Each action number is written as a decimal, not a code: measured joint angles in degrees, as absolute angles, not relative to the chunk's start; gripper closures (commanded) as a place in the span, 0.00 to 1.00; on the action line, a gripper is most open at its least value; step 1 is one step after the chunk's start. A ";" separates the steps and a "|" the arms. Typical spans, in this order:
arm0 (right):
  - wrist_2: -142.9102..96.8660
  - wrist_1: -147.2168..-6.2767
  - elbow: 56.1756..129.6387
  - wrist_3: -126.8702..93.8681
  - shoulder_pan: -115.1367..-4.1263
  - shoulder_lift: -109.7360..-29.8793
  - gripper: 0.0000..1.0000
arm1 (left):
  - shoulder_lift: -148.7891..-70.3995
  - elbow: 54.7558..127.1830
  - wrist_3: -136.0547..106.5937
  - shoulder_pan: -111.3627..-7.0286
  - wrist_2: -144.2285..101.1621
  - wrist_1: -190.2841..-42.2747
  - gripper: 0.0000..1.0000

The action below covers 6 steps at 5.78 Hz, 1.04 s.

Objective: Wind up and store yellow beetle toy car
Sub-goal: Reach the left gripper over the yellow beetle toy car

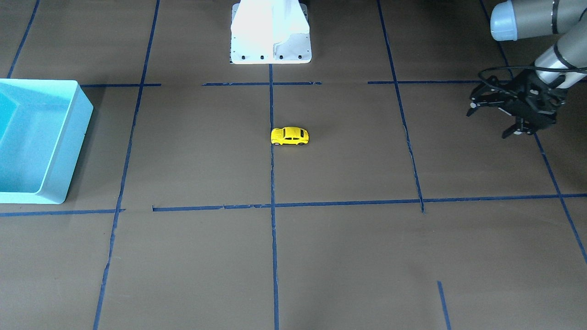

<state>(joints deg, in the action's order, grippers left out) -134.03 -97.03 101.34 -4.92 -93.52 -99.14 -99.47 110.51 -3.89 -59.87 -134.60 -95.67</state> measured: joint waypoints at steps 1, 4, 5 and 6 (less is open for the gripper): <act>-134.03 -97.03 101.32 -4.92 -93.52 -99.14 0.00 | -103.67 110.59 -3.90 -54.52 -134.55 -95.65 0.00; -134.03 -97.03 101.22 -4.92 -93.52 -99.14 0.00 | -119.19 106.24 -3.91 -41.46 -131.40 -90.77 0.00; -134.03 -97.03 101.15 -4.92 -93.52 -99.14 0.00 | -125.68 103.06 -3.72 -39.68 -130.94 -86.56 0.00; -134.03 -97.03 101.11 -4.90 -93.52 -99.14 0.00 | -131.83 99.42 -3.52 -39.03 -130.83 -82.09 0.00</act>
